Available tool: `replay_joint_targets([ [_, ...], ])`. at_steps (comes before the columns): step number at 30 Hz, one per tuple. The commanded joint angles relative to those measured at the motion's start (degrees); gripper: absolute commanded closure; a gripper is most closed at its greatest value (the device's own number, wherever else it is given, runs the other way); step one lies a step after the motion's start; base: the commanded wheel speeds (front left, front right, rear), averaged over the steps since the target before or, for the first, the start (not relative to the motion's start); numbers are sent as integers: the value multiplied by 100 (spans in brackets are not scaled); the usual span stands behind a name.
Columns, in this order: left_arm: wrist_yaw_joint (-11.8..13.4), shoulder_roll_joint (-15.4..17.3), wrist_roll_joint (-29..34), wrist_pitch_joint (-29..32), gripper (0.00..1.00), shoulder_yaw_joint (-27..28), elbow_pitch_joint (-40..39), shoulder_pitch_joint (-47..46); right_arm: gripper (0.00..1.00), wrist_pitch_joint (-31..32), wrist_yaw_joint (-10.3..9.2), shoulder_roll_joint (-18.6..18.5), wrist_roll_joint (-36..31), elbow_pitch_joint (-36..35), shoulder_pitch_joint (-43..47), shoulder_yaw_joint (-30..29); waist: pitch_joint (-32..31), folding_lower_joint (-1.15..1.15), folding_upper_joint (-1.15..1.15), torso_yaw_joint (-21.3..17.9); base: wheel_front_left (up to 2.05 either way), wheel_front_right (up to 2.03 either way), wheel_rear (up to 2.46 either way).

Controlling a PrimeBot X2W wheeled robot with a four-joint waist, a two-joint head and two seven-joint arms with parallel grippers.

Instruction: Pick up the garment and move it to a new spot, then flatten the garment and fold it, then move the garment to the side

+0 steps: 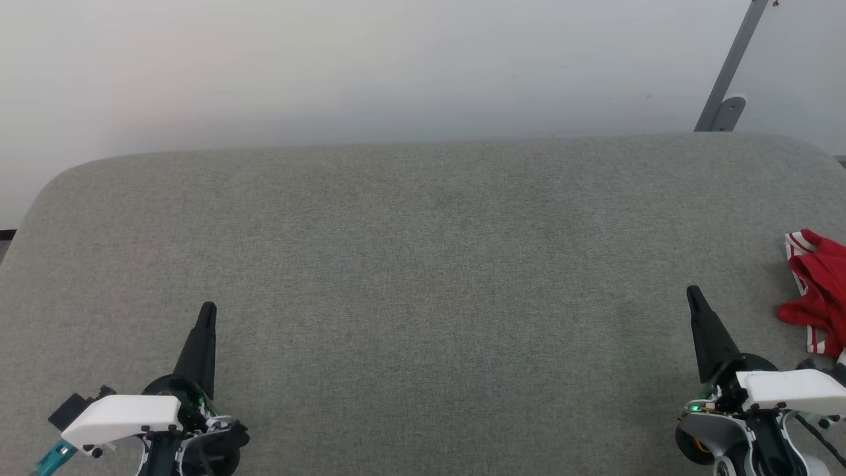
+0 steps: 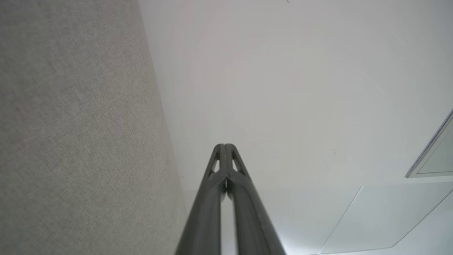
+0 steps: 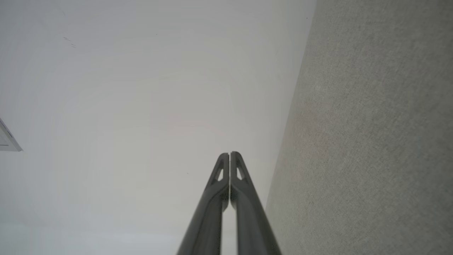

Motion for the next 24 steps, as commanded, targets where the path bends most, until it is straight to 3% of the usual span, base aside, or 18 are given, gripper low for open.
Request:
replay_joint_targets([
  [1,-30,-7,26,12,100,22,-1,-68,100,9,0,9,21,4,-31,3,0,0,0,0,0,0,0],
  [24,-31,-22,34,33,100,41,-1,-71,100,8,0,9,23,4,-30,2,0,0,0,0,0,0,0],
])
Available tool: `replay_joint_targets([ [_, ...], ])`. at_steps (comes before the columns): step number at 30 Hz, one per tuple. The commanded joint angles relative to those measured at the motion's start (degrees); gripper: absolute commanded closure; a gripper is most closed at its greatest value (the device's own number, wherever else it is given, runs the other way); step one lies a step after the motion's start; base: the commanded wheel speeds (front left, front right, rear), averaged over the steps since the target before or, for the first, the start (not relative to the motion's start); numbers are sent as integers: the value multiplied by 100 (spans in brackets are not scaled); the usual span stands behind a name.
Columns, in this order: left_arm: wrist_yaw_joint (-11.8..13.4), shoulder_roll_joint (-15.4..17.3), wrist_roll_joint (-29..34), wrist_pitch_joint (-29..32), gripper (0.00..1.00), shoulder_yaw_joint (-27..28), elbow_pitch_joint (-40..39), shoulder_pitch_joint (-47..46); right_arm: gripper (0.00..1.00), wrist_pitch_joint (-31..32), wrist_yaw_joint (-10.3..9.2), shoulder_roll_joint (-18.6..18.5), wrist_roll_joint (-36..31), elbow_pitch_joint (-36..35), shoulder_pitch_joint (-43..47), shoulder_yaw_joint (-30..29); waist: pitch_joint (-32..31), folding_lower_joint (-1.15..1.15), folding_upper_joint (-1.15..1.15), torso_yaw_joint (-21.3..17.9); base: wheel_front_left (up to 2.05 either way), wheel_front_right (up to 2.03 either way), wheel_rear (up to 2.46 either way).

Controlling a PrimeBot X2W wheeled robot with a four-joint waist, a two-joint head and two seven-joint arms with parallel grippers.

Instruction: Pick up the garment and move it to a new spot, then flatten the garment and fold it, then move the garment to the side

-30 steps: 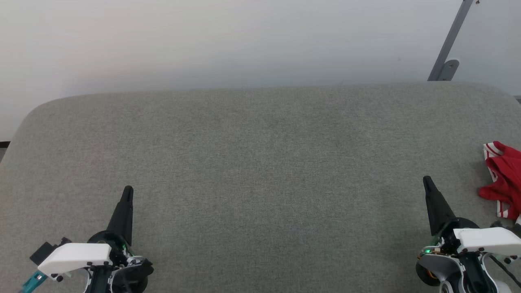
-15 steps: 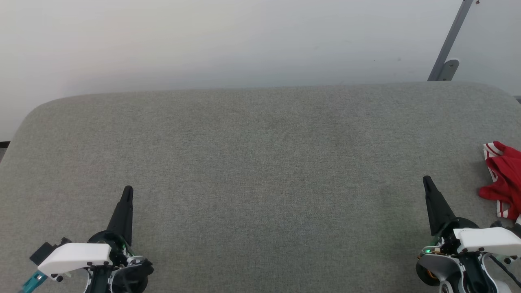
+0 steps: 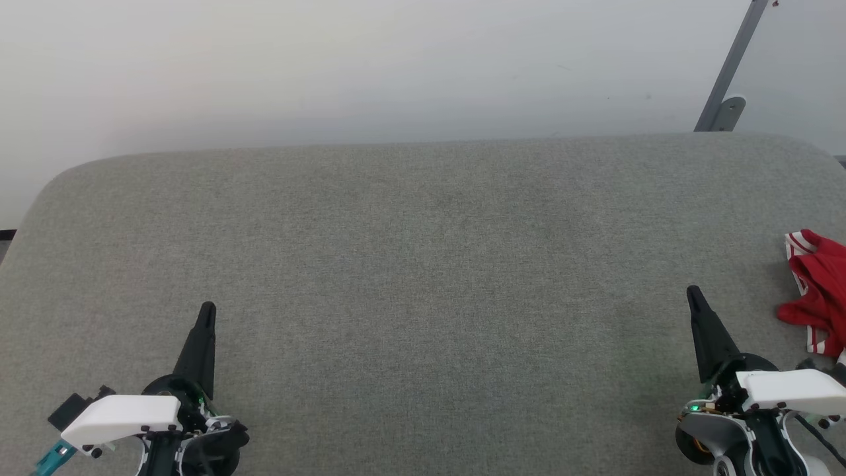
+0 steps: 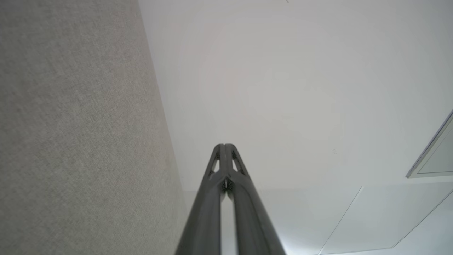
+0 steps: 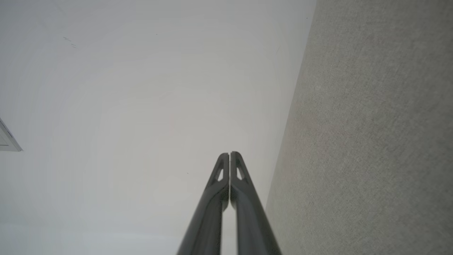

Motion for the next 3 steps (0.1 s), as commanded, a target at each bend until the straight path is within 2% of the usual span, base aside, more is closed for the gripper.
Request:
replay_joint_targets([
  [1,-30,-12,10,27,100,22,-2,-70,100,8,0,9,21,3,-30,1,0,0,0,0,0,0,0],
  [3,-30,-13,12,29,100,23,-2,-70,100,8,0,9,21,3,-30,2,0,0,0,0,0,0,0],
])
